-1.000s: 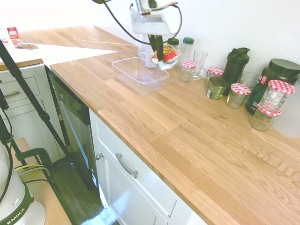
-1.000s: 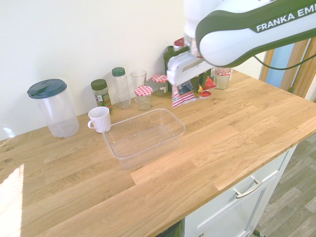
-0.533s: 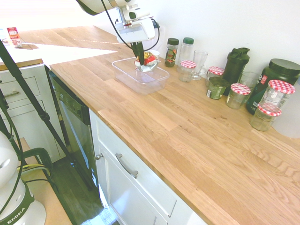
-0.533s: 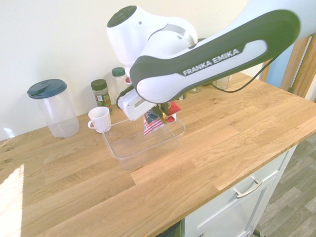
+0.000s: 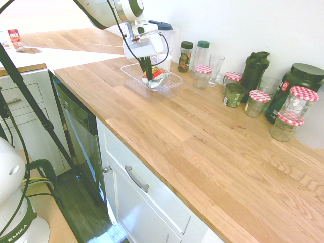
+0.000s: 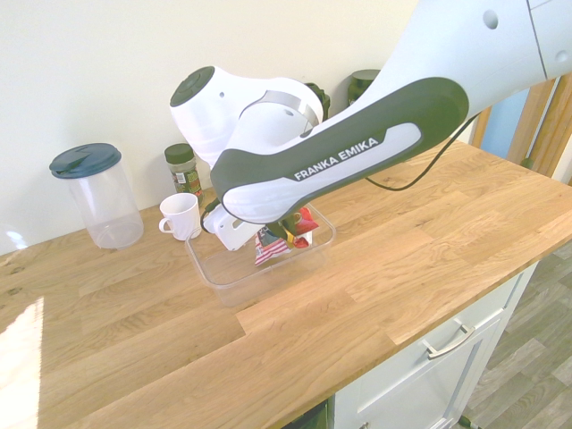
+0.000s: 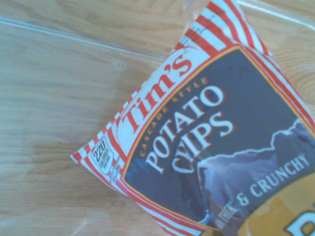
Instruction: Put the chip bag into the container
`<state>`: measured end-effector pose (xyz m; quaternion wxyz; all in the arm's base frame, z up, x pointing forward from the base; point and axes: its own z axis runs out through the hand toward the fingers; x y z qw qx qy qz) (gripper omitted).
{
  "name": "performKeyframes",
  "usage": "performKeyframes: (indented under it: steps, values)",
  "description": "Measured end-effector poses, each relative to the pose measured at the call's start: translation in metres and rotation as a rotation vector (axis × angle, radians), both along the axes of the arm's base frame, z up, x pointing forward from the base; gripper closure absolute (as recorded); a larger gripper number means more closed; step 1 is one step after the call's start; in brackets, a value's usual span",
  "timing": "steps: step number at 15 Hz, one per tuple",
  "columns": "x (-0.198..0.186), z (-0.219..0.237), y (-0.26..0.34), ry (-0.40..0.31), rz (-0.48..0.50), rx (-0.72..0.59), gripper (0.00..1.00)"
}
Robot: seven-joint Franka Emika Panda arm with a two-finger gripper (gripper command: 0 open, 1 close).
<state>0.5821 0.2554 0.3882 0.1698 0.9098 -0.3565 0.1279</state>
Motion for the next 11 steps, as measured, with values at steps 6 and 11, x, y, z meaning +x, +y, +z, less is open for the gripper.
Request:
performKeyframes:
  steps: [6, 11]
  values:
    - [-0.003, -0.002, 0.005, -0.004, -0.004, -0.003, 0.00]
    - [-0.015, 0.025, 0.022, -0.066, -0.016, 0.015, 0.00]
